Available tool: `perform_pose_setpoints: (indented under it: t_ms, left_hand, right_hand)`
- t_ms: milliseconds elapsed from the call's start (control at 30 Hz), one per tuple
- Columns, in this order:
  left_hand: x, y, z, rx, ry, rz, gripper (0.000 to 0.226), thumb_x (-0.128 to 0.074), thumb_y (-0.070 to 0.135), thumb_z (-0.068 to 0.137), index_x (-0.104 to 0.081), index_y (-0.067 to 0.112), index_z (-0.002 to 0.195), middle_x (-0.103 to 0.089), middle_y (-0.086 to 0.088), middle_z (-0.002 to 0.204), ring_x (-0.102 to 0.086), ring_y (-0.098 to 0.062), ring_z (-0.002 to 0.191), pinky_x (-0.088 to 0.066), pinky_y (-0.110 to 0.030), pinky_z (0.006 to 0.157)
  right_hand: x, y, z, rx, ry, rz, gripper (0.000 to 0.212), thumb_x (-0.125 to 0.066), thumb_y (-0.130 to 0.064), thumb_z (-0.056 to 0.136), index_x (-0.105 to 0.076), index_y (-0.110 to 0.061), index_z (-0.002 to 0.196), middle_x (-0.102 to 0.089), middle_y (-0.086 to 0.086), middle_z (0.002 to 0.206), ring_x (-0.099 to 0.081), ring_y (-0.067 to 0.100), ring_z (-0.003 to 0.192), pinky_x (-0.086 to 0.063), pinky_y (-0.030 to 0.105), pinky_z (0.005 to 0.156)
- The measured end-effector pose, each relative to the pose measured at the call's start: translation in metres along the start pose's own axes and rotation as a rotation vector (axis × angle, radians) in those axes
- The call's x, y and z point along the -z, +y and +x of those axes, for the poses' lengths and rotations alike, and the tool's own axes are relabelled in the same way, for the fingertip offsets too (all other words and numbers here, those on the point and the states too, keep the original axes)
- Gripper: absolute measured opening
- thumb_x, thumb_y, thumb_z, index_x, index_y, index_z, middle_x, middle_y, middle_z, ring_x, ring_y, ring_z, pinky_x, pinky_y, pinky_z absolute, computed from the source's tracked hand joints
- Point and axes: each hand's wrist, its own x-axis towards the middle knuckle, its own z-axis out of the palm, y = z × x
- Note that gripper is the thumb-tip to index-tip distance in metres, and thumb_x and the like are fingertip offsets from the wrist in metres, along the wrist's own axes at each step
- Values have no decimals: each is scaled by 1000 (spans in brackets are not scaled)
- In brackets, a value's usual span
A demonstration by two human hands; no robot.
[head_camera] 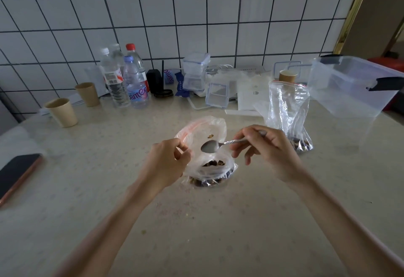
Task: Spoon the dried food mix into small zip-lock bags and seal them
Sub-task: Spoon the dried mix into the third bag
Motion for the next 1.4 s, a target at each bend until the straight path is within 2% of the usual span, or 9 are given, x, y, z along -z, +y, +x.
perform_pose_setpoints:
  t_ms: [133,300,400,500,600,833,1033,1200,1400]
  left_hand:
    - [15,0,11,4,-4,-228,30,-79,60,81,-72,31,84,-74,12,78,-69,-8,55,-54,-23,57]
    - [4,-4,35,-99,300,-97,43,-82,50,83,-64,23,112,-70,6,109,-67,-11,95,-55,-37,86]
    - [-10,-10,57,77,49,89,84,-69,73,81,-51,18,142,-61,-3,140,-59,-24,122,-50,-41,99]
    - [-26,-15,71,157,-37,140,83,-66,82,75,-60,19,129,-65,2,119,-52,-15,98,-41,-29,75]
    - [-37,-20,72,129,-1,30,75,-74,81,65,-67,22,112,-69,8,98,-61,-11,84,-55,-34,72]
    - [-46,-27,65,71,52,-162,48,-89,31,75,-48,21,50,-48,9,48,-43,-15,50,-42,-33,51]
    - [-46,-27,63,-5,122,-96,21,-67,13,82,-60,10,62,-62,-6,58,-47,-15,54,-41,-34,48]
    - [-46,-27,61,-83,207,-19,21,-62,10,84,-59,12,64,-58,-4,61,-46,-12,54,-37,-16,46]
    - [-45,-29,63,-68,148,5,32,-86,50,75,-65,30,87,-64,16,75,-57,-1,67,-34,-15,51]
  right_hand:
    - [3,6,15,-164,239,215,32,-47,-19,110,-67,0,93,-76,23,83,-74,32,68,-54,32,50]
    - [0,18,35,-270,278,295,33,-53,-29,108,-69,-3,96,-77,24,89,-75,35,75,-56,34,53]
    - [-5,26,46,-296,269,308,33,-55,-32,107,-69,-4,96,-76,24,89,-74,35,74,-55,34,52]
    - [-7,38,48,-335,252,280,34,-55,-33,107,-68,-4,97,-76,23,88,-72,34,73,-52,34,52]
    - [-8,46,45,-343,222,236,34,-52,-33,108,-66,-5,96,-74,18,82,-71,32,71,-49,33,51]
    - [-14,45,44,-337,220,216,38,-45,-32,111,-59,-5,89,-70,22,74,-68,31,60,-45,34,46]
    - [-15,49,43,-426,227,223,42,-47,-38,110,-60,-4,89,-76,20,76,-73,28,59,-54,29,45]
    - [-15,50,41,-425,265,158,42,-52,-38,108,-62,2,97,-78,20,79,-77,29,66,-56,27,47]
    - [-16,48,41,-368,295,167,41,-55,-37,107,-62,1,94,-77,21,78,-77,36,68,-56,28,46]
